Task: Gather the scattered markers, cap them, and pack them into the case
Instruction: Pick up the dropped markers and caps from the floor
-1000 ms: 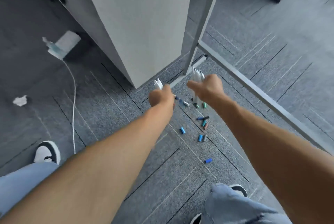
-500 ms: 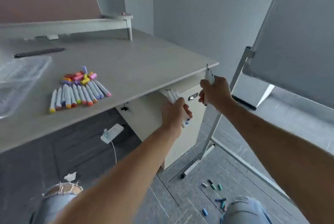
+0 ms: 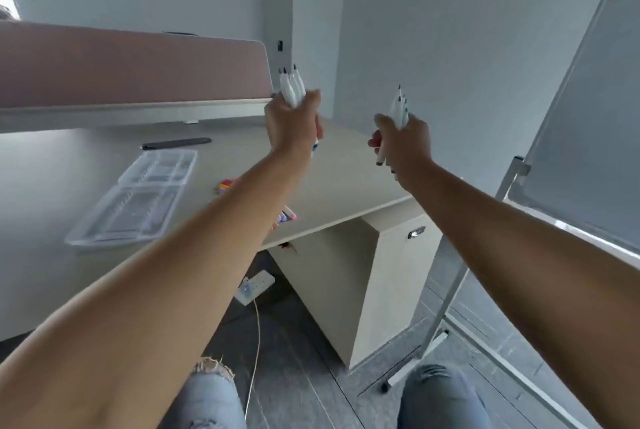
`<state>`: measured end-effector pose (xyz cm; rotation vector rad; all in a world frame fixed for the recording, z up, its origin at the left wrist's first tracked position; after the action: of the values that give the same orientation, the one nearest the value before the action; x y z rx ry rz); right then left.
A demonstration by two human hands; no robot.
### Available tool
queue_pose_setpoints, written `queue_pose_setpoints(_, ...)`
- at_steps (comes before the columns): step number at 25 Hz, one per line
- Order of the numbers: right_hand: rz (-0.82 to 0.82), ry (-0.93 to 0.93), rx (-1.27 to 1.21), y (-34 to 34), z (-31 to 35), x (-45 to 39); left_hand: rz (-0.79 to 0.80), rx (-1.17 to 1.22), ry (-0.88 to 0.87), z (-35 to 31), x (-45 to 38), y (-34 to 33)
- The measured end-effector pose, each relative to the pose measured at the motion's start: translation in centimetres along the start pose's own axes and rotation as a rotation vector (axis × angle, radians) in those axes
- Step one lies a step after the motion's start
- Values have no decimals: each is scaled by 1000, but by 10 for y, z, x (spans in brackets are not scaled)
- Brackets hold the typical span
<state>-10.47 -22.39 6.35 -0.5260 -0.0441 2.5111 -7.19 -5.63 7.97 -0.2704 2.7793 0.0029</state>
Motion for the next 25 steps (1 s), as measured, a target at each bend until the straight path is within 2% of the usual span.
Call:
queue_pose_setpoints(5, 33, -29, -52, -30, -77, -12, -55, -78, 15, 69, -11, -14)
queue_pose_setpoints(11, 22, 9, -71, -16, -155, -59, -62, -206, 67, 167, -16, -75)
queue_pose_setpoints(19, -2, -30, -22, -19, -201, -85, -10, -255, 61, 193, -39, -94)
queue_pose_setpoints(22, 40, -174, 44, -20, -193, -89, 9, -273, 152, 191, -39, -95)
queue_pose_setpoints(25, 151, -458, 145, -21, -180, -99, 102, -314, 443, 178, -45, -91)
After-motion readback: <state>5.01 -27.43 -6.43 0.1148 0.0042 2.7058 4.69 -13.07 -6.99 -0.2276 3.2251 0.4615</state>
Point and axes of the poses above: each hand's wrist, its own x-axis away from the middle knuckle, its own y-axis out of the back of the hand, z = x × y, the point moved 1 cm from there along -x, towards the middle knuckle, and after that the axes turned 15 degrees about -x, right-handed, at the moved point
